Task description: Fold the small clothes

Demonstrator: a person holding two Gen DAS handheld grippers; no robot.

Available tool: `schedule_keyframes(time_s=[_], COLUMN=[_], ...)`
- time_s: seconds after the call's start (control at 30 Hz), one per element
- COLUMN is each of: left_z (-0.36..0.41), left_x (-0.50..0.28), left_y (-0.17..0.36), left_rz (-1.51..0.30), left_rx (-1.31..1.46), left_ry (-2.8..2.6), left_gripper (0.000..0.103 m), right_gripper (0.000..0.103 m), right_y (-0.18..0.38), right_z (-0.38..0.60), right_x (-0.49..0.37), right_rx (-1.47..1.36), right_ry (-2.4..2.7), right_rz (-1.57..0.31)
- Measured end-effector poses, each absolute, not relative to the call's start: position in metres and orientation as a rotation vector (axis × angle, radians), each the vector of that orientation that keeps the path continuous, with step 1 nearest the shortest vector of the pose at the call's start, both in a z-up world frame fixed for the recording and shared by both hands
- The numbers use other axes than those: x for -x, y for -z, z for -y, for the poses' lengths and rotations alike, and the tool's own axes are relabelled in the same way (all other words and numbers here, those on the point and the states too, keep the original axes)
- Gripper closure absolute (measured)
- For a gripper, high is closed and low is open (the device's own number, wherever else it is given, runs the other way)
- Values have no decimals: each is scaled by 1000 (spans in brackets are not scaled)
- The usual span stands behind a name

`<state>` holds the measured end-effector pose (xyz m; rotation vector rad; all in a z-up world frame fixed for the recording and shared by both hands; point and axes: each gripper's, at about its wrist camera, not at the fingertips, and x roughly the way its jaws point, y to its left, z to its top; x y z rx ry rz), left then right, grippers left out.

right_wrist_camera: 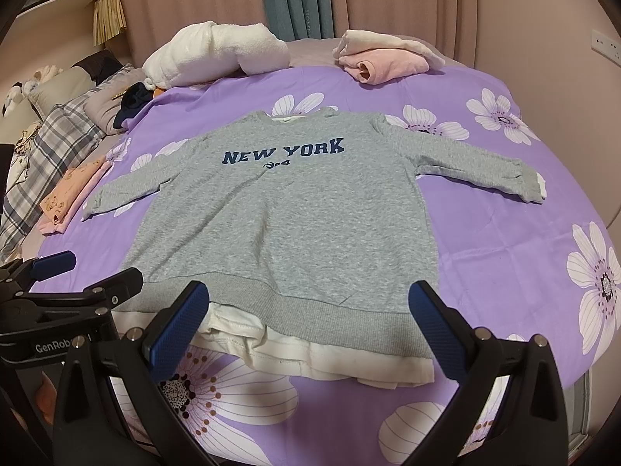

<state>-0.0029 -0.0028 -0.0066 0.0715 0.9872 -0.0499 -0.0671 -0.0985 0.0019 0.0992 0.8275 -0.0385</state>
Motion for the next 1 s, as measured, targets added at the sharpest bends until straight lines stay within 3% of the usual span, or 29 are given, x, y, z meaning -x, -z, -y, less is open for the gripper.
schedule_keyframes(time_s=[1.0], left_z=[3], left_x=[5], left_y=[7], left_rz=[-991], left_rx=[-76], left_ry=[50], left_gripper=[1], right_gripper=[0], right_y=[-2], right_z=[97], right_x=[67], right_rx=[-99], right_ry=[39], right_rz=[-830])
